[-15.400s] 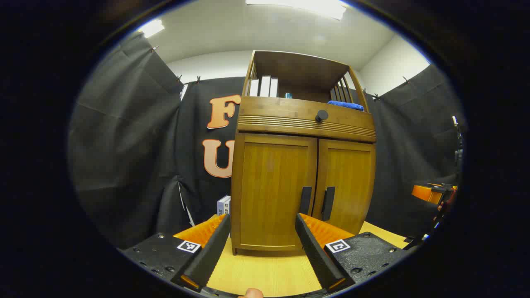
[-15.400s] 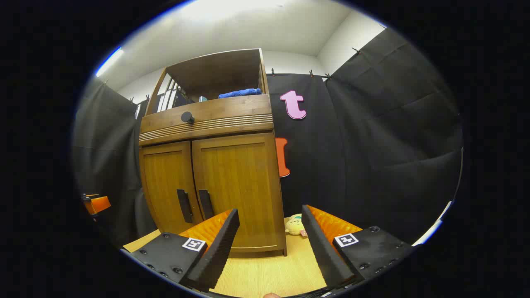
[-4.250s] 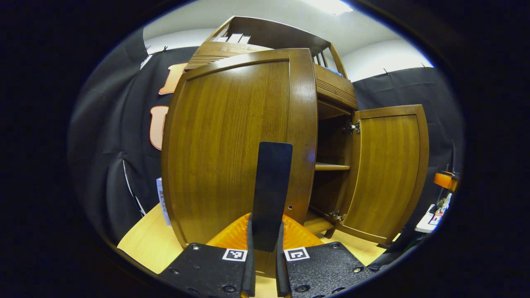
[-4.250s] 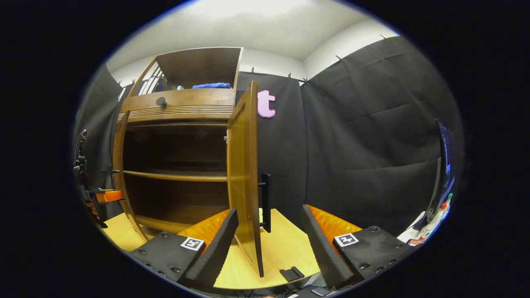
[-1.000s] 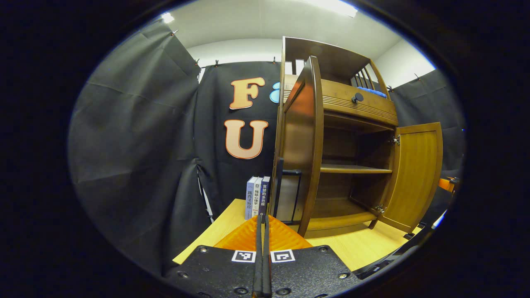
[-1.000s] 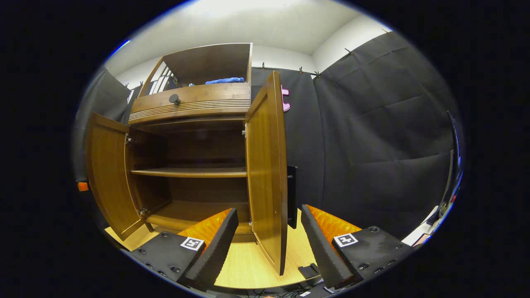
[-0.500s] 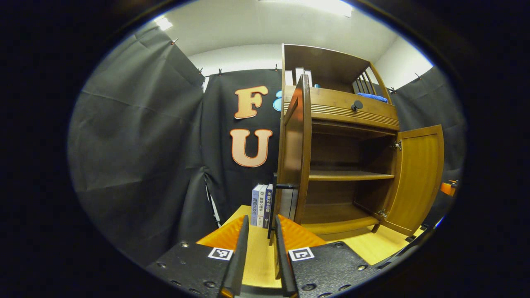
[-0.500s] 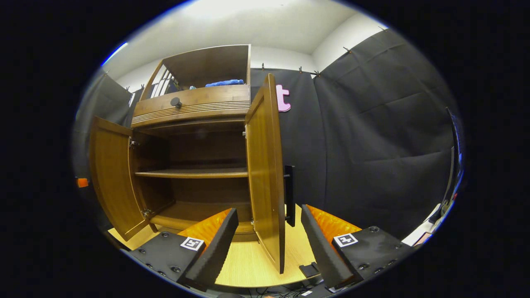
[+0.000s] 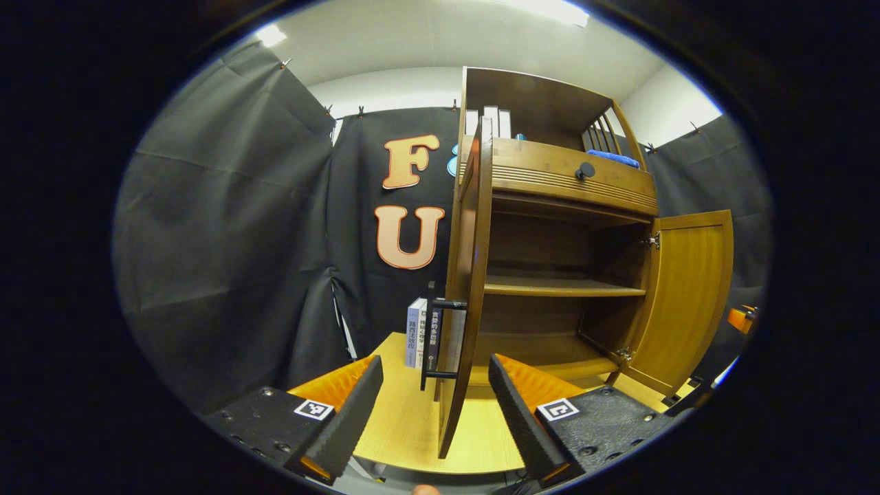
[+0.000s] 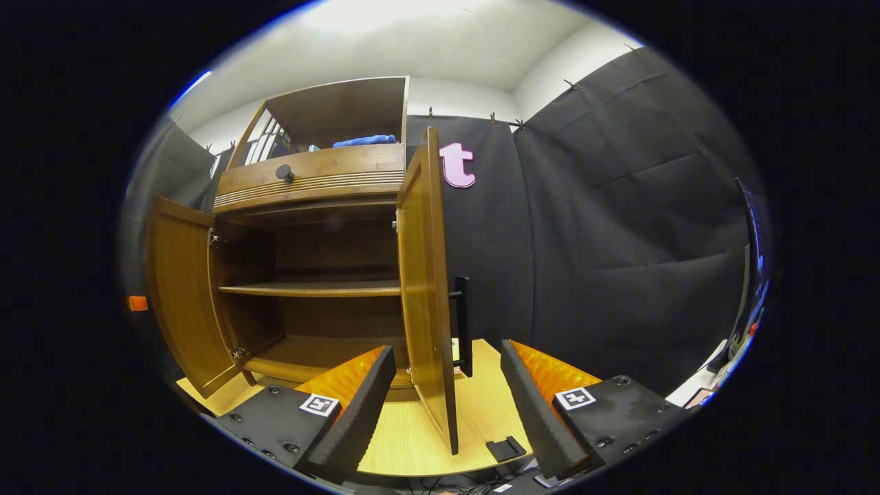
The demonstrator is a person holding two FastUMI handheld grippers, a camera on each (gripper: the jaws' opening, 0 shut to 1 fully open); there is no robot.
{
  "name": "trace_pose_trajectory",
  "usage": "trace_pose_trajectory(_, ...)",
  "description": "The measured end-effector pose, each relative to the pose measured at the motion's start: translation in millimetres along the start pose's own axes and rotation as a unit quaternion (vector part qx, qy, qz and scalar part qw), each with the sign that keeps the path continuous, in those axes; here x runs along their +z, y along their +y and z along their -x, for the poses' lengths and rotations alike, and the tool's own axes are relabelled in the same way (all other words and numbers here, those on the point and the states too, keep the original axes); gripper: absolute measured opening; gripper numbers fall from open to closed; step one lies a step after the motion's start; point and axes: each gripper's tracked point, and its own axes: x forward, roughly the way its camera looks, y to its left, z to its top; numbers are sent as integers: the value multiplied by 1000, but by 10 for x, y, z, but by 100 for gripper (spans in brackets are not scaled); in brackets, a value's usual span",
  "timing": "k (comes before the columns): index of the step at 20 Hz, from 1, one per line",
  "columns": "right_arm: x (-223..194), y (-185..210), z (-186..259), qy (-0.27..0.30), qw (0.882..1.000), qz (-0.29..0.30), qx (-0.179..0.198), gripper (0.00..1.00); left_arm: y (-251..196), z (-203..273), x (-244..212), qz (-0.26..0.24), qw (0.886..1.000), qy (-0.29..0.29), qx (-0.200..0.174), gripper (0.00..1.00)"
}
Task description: Open the right door of the double-door shoe cabinet with the right hand, and open the left door with the left hand.
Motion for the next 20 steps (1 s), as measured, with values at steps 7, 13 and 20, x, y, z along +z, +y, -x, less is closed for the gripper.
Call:
trace_pose_trajectory(7, 10, -34, 24, -5, 1000, 3, -4, 91, -30, 122, 152, -9, 1000, -28, 4, 89)
trace_pose_trajectory(13, 17, -4, 28, -6, 1000, 6, 0, 92, -41, 178, 207, -10, 999, -37, 2, 89)
trace_pose_trajectory(20, 50, -17, 47, -9, 1000, 14, -2, 92, -32, 223, 287, -15, 999, -52, 6, 89)
